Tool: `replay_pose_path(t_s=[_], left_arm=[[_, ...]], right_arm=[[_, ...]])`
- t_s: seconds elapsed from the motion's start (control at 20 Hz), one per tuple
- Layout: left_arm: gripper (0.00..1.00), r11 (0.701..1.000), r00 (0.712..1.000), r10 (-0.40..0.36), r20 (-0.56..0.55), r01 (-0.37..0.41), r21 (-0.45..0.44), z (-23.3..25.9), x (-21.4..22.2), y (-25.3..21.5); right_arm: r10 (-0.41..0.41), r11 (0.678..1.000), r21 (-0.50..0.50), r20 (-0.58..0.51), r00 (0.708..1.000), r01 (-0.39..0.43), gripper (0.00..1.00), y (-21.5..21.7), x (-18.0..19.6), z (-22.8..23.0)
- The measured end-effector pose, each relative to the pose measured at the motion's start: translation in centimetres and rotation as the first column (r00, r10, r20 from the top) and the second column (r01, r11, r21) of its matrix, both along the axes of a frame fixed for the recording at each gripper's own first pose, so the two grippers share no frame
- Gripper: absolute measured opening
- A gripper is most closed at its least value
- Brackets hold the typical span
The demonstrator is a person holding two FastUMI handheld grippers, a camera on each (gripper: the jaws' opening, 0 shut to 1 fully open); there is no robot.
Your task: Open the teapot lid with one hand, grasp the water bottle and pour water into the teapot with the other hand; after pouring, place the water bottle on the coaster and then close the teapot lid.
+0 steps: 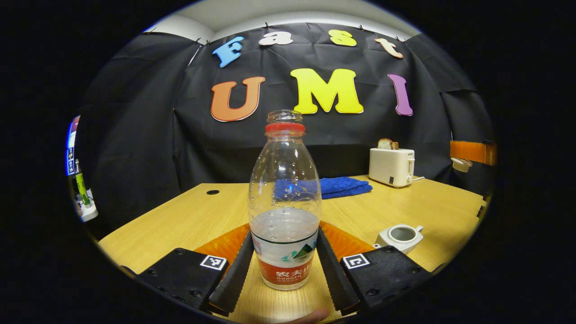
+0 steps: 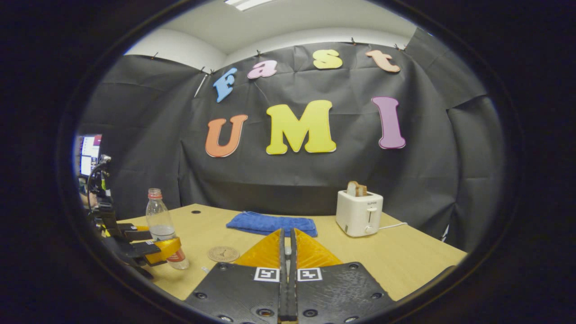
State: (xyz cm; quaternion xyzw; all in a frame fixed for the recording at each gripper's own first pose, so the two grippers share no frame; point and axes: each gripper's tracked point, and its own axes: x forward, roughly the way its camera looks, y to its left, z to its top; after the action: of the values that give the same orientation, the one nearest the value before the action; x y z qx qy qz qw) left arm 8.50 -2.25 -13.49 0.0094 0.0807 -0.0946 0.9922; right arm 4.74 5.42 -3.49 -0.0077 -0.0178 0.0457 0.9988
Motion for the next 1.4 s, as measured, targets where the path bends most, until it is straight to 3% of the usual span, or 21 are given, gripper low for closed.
replay_pose_path(t_s=[0.3, 0.45, 0.6, 0.75, 0.9, 1.0, 1.05, 1.2, 1.25, 1.3, 1.4], left_arm=[[0.77, 0.997, 0.999, 0.028, -0.018, -0.026, 0.077, 0.9, -0.3, 0.8], [0.77, 0.985, 0.999, 0.047, -0.007, -0.046, 0.168, 1.4, -0.5, 1.4], [0.76, 0.952, 0.998, 0.058, 0.012, -0.059, 0.3, 2.1, -0.7, 2.1], [0.76, 0.898, 0.996, 0.083, 0.033, -0.089, 0.43, 2.9, -0.9, 3.1], [0.76, 0.818, 0.996, 0.074, 0.049, -0.089, 0.568, 3.2, -1.0, 3.5], [0.75, 0.745, 0.996, 0.057, 0.066, -0.086, 0.661, 3.5, -1.0, 3.5], [0.75, 0.685, 0.996, 0.048, 0.076, -0.089, 0.723, 3.8, -1.1, 3.6], [0.75, 0.551, 0.996, 0.025, 0.089, -0.088, 0.83, 4.0, -1.4, 3.5], [0.75, 0.472, 0.996, 0.016, 0.087, -0.084, 0.877, 3.9, -1.5, 3.4], [0.75, 0.416, 0.997, 0.016, 0.074, -0.074, 0.906, 3.6, -1.4, 3.5], [0.75, 0.384, 0.999, 0.013, 0.044, -0.046, 0.922, 2.6, -1.5, 3.4]], right_arm=[[-0.016, 1.0, 0.014, 0.001, 1.0, 0.016, 0.0, -1.1, 0.1, 0.5], [-0.021, 1.0, 0.011, -0.001, 1.0, 0.021, 0.0, -1.5, 0.1, 0.7], [-0.022, 1.0, 0.009, -0.009, 1.0, 0.022, 0.0, -1.8, 0.2, 0.5], [-0.029, 1.0, 0.005, -0.009, 1.0, 0.029, 0.0, -2.1, 0.2, 0.6], [-0.032, 0.999, -0.008, -0.002, 0.999, 0.032, 0.0, -2.3, 0.2, 0.7], [-0.033, 0.999, -0.006, -0.005, 0.999, 0.032, 0.0, -2.5, 0.3, 0.7], [-0.032, 0.999, -0.001, -0.01, 0.999, 0.032, 0.0, -2.6, 0.3, 0.5], [-0.039, 0.999, 0.002, -0.016, 0.999, 0.039, 0.0, -3.0, 0.5, 0.4], [-0.043, 0.999, 0.0, -0.016, 0.999, 0.043, 0.0, -3.2, 0.5, 0.5], [-0.046, 0.999, -0.001, -0.011, 0.999, 0.046, 0.0, -3.4, 0.6, 0.6], [-0.047, 0.999, -0.003, -0.013, 0.999, 0.047, 0.0, -3.5, 0.6, 0.6]])
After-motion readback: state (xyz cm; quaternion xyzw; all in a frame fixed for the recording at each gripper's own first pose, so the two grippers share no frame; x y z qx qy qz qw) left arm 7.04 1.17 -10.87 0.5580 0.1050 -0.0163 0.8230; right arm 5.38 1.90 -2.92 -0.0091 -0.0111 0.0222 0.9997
